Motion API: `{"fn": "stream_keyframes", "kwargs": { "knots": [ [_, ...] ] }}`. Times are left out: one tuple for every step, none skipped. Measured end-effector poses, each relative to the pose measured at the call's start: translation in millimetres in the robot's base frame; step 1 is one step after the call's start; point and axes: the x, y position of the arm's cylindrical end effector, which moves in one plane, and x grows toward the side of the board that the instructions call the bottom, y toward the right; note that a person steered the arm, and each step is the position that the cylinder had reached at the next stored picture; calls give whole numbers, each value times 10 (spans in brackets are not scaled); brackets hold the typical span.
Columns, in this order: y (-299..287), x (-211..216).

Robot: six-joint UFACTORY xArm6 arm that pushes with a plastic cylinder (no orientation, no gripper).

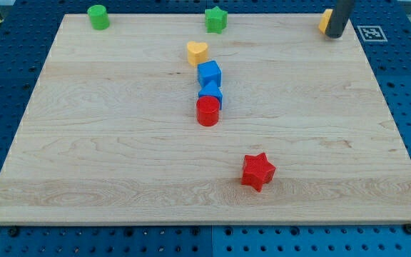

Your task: Push the red blocks parallel left to the blue blocks

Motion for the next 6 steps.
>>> {"fn": "stream_keyframes", "kwargs": {
  "knots": [
    [-450,512],
    [-728,1086],
    [-780,1229],
    [-780,1229],
    [-886,1229],
    [-1344,1341]
  ]
}}
